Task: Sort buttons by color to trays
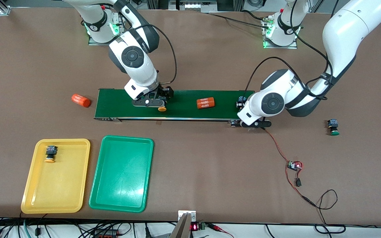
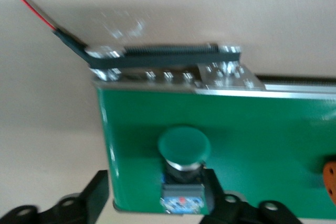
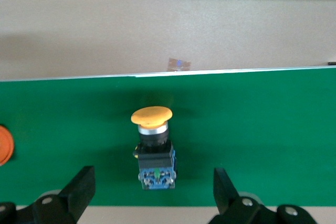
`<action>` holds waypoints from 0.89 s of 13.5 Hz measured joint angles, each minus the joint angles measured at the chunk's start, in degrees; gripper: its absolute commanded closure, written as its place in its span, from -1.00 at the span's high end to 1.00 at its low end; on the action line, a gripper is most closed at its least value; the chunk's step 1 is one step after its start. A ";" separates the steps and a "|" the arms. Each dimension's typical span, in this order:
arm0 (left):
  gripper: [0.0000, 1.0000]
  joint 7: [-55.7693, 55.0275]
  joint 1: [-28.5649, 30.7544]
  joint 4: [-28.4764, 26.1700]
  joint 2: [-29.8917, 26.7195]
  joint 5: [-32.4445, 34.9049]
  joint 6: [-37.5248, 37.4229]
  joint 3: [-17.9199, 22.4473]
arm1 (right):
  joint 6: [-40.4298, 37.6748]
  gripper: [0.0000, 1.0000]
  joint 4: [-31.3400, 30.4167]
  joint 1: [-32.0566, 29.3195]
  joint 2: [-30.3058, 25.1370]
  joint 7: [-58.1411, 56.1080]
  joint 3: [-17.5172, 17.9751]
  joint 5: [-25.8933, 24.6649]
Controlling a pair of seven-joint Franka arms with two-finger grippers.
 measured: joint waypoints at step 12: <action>1.00 26.86 5.90 17.65 0.06 14.12 -15.23 15.05 | 4.34 0.42 -0.71 0.09 4.71 1.35 -1.65 -6.70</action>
